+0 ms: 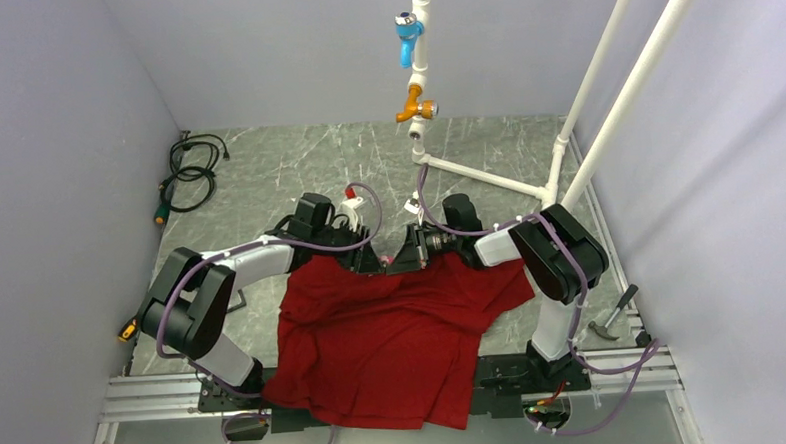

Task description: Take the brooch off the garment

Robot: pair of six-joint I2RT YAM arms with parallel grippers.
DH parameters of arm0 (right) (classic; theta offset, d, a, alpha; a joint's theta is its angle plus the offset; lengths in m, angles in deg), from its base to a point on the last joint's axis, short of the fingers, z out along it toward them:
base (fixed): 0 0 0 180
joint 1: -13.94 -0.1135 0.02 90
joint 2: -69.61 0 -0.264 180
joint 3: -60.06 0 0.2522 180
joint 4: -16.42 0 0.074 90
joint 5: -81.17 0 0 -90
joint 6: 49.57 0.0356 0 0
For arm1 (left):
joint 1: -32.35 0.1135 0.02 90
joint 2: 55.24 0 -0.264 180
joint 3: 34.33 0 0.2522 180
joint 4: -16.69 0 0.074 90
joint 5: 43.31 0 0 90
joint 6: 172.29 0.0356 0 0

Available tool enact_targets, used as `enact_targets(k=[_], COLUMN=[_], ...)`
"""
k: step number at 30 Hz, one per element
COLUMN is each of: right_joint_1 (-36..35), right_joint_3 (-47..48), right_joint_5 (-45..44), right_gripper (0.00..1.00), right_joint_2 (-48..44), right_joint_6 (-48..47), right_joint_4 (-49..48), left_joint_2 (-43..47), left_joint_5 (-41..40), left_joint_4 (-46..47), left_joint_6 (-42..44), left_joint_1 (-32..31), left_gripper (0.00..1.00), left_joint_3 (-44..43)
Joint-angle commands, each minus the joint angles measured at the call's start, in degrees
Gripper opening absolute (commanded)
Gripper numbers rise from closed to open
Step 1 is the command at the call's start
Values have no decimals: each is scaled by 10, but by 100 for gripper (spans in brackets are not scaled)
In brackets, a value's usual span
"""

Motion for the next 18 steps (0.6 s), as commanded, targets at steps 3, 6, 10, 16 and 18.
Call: enact_targets(k=[3,6,10,16,18], right_joint_1=[-1,-3,-4,-4,-4], right_joint_3=[9,10,11,10,10], right_joint_5=[-10,-11,-13,-18,-22], right_gripper=[0,0,0,0,0], right_joint_2=[-25,-25,-27,-31,-34], right_joint_6=[-18,-17,-22,-28,-33], right_joint_4=[-3,-4,3,11,16], left_joint_2=[0,-5,-12,-16,-9], left_joint_5=[-80,-98,-114,-162,-164], left_joint_4=[-56,-68,-89,-136,-139], left_joint_6=[13,12,9,29,37], left_joint_1=[-15,-18,-22,-23,-22], left_gripper=[45,45,44,41,41], left_joint_3=[-46,-52,-64,-84,-80])
